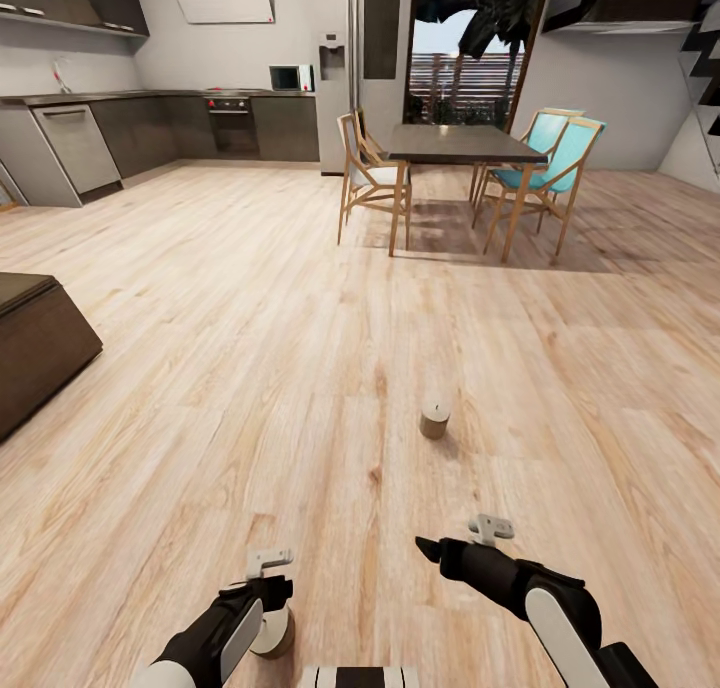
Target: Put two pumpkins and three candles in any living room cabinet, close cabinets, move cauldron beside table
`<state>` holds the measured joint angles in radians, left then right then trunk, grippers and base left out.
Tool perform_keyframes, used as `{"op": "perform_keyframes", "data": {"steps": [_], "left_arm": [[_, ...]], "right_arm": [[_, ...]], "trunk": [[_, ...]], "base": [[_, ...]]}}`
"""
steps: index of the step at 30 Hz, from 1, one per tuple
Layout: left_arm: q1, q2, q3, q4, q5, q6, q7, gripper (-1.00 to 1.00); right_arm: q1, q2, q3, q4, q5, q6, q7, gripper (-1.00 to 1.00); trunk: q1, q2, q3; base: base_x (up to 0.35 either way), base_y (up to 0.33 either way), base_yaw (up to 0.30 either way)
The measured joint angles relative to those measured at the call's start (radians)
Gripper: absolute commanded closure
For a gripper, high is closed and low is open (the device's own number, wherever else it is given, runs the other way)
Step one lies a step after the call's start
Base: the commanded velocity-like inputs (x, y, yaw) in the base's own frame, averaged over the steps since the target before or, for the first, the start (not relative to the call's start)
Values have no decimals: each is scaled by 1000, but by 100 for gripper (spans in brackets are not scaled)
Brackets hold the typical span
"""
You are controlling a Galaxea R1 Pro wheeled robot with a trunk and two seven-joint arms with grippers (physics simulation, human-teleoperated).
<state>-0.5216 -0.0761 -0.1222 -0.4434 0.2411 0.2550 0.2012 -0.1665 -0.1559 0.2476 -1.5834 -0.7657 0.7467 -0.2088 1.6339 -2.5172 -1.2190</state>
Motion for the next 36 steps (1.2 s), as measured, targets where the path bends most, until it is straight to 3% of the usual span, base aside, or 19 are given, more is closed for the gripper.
{"op": "perform_keyframes", "data": {"steps": [4, 10, 17, 25, 36], "left_arm": [[0, 0, 0, 0, 0, -4, 0, -100], [0, 0, 0, 1, 0, -4, 0, -100], [0, 0, -1, -1, 0, -5, 0, -100], [0, 0, -1, 0, -1, -5, 0, -100], [-1, 0, 0, 2, -1, 2, 0, -100]], "right_arm": [[1, -2, -47, 0, -1, 2, 116, -100], [2, -3, -73, 0, -16, 36, 260, -100], [3, -43, -96, 1, -12, 51, 460, -100], [3, -53, -127, 3, -11, 54, 512, -100], [3, -54, -130, 4, -11, 54, 517, -100]], "trunk": [[0, 0, 0], [0, 0, 0], [0, 0, 0], [3, -2, -27], [3, -2, -27]], "base": [[0, 0, 0], [0, 0, 0], [0, 0, 0], [0, 0, 0], [0, 0, 0]]}}
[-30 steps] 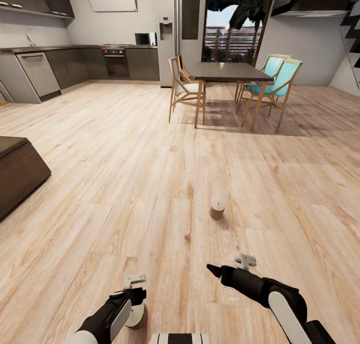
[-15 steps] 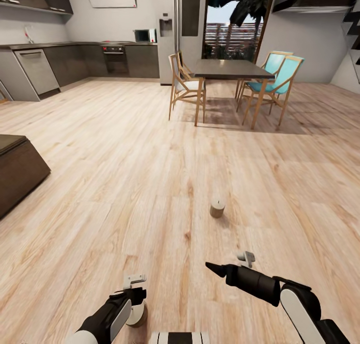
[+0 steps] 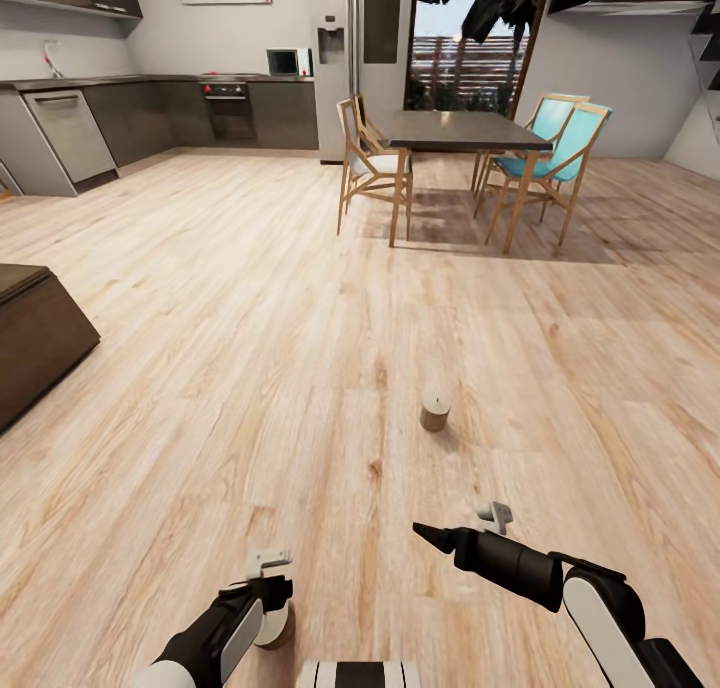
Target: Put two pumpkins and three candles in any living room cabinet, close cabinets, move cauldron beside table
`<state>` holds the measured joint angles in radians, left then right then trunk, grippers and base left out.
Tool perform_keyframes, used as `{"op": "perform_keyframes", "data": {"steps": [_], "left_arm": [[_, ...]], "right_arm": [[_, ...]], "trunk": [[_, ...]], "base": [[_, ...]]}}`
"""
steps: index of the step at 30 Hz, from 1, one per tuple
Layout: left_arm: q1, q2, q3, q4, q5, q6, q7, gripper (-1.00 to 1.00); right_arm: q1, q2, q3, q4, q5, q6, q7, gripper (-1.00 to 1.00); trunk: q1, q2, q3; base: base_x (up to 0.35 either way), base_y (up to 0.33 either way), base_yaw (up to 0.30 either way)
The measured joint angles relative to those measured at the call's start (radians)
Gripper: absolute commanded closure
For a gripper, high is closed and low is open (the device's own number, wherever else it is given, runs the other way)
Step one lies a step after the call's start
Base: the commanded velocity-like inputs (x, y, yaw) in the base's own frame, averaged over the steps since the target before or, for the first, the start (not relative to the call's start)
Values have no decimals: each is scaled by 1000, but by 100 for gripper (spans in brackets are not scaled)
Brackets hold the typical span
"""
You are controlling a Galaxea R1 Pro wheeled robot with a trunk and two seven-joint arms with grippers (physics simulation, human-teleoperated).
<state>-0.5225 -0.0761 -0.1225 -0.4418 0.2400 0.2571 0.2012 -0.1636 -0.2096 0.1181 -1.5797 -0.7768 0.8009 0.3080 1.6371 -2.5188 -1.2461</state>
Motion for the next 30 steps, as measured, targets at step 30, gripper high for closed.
{"op": "perform_keyframes", "data": {"steps": [30], "left_arm": [[1, 0, -1, 0, -1, -12, 0, -100]], "right_arm": [[0, 0, 0, 0, -1, 0, 0, -100]], "trunk": [[9, -5, -77]], "base": [[0, 0, 0]]}}
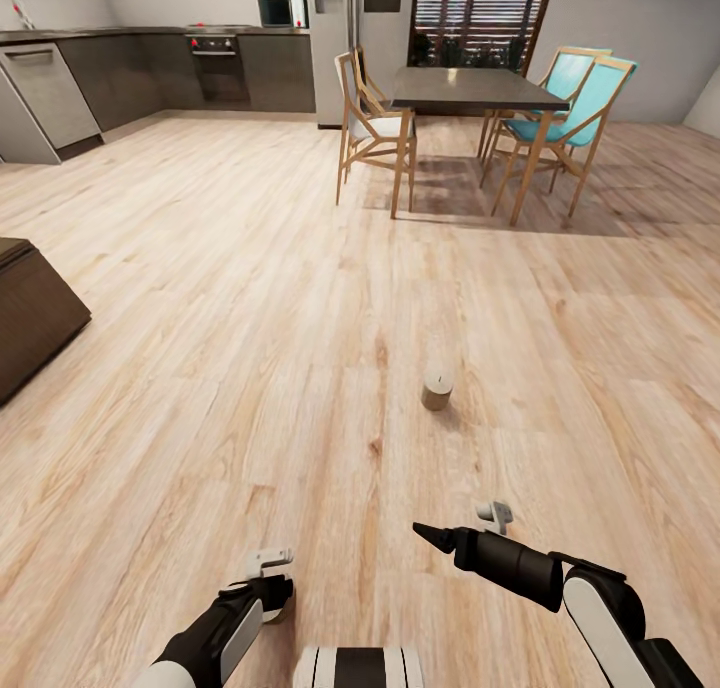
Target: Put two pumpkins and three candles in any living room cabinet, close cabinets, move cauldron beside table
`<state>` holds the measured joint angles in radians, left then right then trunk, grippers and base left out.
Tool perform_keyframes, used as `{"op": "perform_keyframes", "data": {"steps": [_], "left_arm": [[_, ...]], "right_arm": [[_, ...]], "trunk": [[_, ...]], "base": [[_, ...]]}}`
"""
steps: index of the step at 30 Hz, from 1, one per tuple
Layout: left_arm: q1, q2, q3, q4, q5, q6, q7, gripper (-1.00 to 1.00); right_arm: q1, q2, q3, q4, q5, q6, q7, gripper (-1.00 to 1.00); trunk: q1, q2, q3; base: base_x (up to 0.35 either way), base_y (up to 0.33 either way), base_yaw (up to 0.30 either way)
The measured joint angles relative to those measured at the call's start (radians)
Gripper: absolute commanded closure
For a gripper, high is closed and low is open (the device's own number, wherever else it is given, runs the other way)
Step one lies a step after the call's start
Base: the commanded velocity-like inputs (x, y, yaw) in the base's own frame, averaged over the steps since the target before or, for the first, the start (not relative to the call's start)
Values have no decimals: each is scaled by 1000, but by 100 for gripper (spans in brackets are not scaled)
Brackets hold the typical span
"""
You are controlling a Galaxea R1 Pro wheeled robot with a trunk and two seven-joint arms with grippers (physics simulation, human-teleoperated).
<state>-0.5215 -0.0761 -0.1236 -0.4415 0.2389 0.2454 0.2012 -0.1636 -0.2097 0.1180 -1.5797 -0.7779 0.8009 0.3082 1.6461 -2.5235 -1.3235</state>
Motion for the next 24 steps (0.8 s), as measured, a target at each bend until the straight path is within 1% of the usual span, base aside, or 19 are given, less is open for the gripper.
{"op": "perform_keyframes", "data": {"steps": [9, 14, 24], "left_arm": [[0, 0, 0, -1, -1, -23, 0, -100], [0, 0, 0, 0, 0, -25, 0, -100], [0, 0, 0, 0, -1, -24, 0, -100]], "right_arm": [[0, 0, 0, 0, 0, 0, 0, -100], [0, 0, 0, 0, 0, 0, 0, -100], [0, 0, 0, 0, 0, 0, 0, -100]], "trunk": [[0, 0, 0], [2, -1, -19], [2, -1, -19]], "base": [[0, 0, 0], [0, 0, 0], [0, 0, 0]]}}
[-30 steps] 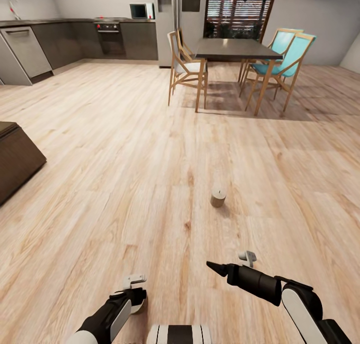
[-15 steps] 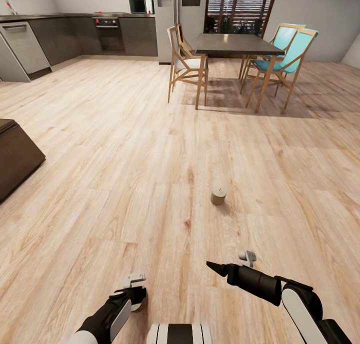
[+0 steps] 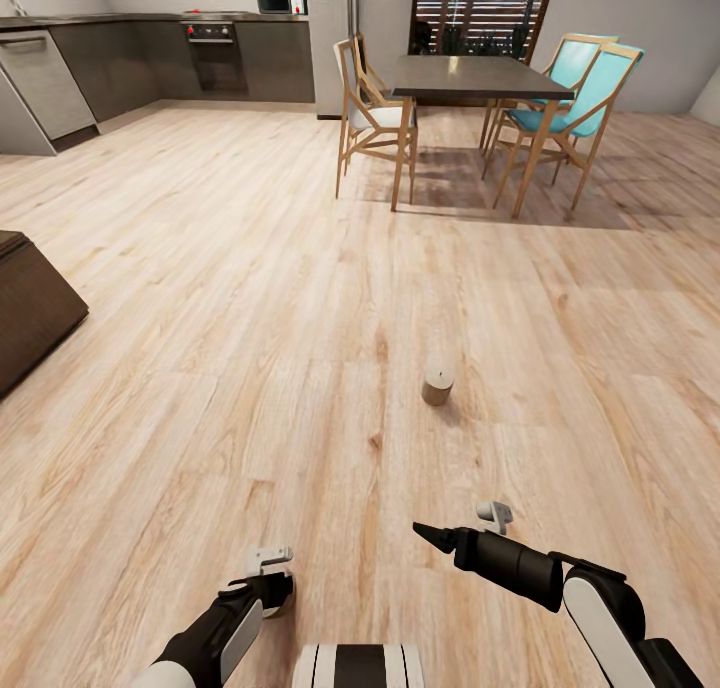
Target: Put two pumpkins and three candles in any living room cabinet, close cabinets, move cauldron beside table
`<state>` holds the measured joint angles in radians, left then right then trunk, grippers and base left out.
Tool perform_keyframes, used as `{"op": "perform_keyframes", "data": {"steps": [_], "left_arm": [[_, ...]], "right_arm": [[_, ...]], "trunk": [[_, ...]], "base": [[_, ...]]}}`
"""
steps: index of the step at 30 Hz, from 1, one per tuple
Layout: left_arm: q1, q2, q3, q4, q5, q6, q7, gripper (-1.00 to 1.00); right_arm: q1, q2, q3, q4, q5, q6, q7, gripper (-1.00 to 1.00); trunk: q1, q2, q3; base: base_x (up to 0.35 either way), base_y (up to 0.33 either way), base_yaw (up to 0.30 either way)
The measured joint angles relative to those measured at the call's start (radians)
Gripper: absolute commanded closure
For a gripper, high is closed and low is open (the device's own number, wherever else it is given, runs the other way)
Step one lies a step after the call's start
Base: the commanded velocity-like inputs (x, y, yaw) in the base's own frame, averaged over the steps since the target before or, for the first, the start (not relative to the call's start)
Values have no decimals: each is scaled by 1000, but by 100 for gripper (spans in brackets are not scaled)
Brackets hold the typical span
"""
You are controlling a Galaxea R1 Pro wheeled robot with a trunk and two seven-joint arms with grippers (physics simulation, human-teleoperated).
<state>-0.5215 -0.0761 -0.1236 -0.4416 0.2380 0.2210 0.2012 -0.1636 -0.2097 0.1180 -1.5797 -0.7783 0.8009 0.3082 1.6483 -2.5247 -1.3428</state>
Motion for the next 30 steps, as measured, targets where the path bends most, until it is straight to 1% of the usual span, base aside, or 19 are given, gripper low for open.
{"op": "perform_keyframes", "data": {"steps": [3, 4, 30], "left_arm": [[0, 0, 0, 0, 0, 0, 0, -100], [0, 0, 0, 0, 0, 0, 0, 100], [0, 0, 0, -12, 2, 4, -7, 100]], "right_arm": [[0, 0, 0, 0, 0, 0, 0, -100], [0, 0, 0, 0, 0, 0, 0, -100], [0, 0, -1, 0, 2, 0, 0, -100]], "trunk": [[0, 0, 0], [0, 0, 0], [0, 0, 0]], "base": [[0, 0, 0], [0, 0, 0], [0, 0, 0]]}}
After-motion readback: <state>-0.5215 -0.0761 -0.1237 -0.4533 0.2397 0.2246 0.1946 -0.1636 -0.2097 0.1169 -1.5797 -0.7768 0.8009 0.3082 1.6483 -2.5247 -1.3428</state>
